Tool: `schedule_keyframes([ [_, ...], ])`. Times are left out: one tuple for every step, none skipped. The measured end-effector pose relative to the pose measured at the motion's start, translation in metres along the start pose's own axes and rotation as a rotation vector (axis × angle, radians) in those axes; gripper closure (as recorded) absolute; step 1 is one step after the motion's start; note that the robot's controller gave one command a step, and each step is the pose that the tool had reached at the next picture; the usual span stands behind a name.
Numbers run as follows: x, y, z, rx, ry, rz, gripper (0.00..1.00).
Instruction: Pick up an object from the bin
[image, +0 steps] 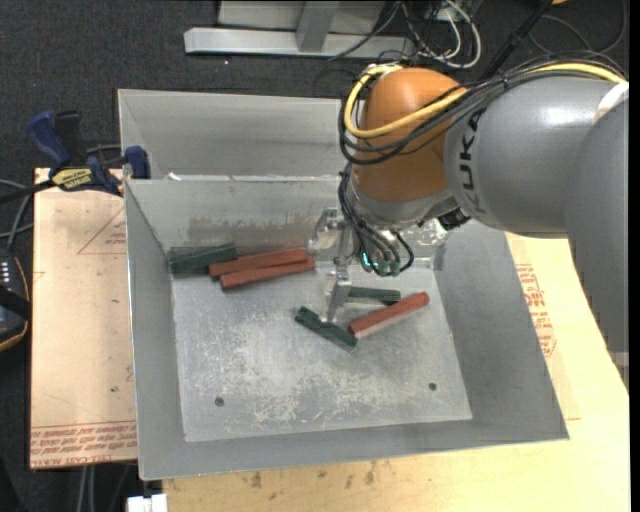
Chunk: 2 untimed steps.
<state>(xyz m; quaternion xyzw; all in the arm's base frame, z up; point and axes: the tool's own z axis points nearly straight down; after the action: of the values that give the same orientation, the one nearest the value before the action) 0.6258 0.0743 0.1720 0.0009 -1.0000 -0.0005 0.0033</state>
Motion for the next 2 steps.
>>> schedule_keyframes([
  [-0.002, 0.000, -0.005, 0.000, -0.008, 0.001, 0.00],
  [0.025, -0.019, 0.026, -0.001, -0.013, -0.088, 0.00],
])
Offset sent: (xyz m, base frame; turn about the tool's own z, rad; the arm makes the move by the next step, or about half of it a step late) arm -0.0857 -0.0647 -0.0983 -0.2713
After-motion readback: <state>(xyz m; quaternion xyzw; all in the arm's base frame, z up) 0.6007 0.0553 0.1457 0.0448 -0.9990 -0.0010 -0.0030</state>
